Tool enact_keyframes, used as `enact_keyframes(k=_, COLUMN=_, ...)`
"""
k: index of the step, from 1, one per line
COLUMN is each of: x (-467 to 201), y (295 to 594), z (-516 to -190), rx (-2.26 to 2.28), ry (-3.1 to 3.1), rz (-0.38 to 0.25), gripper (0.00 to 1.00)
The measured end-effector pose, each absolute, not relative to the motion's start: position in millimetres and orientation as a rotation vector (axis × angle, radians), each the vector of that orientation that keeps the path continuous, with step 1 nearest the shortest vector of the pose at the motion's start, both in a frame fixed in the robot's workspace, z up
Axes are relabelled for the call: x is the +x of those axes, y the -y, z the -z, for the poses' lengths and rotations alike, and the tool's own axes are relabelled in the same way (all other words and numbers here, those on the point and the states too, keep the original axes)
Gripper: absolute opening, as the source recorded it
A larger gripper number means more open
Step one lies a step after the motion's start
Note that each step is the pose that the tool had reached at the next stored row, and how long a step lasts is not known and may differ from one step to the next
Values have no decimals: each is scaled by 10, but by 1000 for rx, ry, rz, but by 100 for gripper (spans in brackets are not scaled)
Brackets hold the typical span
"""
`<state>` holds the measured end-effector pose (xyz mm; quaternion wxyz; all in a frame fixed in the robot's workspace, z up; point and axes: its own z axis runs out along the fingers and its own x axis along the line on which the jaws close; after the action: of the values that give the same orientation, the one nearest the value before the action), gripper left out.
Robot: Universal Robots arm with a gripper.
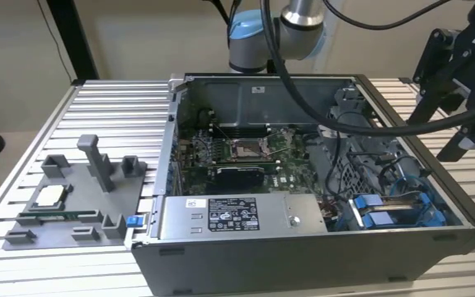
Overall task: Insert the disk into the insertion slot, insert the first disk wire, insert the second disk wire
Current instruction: 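Insert the disk into the insertion slot, then insert the first disk wire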
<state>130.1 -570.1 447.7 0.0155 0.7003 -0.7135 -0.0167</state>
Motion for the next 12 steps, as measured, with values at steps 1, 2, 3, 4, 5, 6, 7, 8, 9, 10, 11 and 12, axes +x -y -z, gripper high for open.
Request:
enact_keyframes(k=1, x=1297, y=5690, z=-4484, rx=2178, ry=2220, rz=52, gripper=100)
enact_keyframes(k=2, x=1290, y=5673, z=-4485, rx=2178, ry=2220, rz=52, gripper=100)
enact_keyframes(k=3, x=1274, y=5653, z=-4485, rx=2179, ry=2220, rz=51, gripper=100)
enact_keyframes(k=4, x=1254, y=5638, z=-4483, rx=2179, ry=2220, rz=50, gripper=100)
enact_keyframes(k=5, x=1236, y=5628, z=-4470, rx=2180, ry=2222, rz=47, gripper=100)
enact_keyframes(k=6, x=1222, y=5624, z=-4453, rx=2182, ry=2223, rz=42, gripper=100)
enact_keyframes(k=7, x=1209, y=5622, z=-4436, rx=2185, ry=2224, rz=39, gripper=100)
enact_keyframes(k=8, x=1195, y=5622, z=-4417, rx=2188, ry=2224, rz=36, gripper=100)
enact_keyframes(k=9, x=1184, y=5621, z=-4398, rx=2192, ry=2222, rz=34, gripper=100)
enact_keyframes(k=10, x=1178, y=5620, z=-4380, rx=2195, ry=2222, rz=33, gripper=100)
enact_keyframes(k=11, x=1175, y=5620, z=-4363, rx=2196, ry=2222, rz=33, gripper=100)
enact_keyframes(k=12, x=1174, y=5619, z=-4345, rx=2198, ry=2221, rz=33, gripper=100)
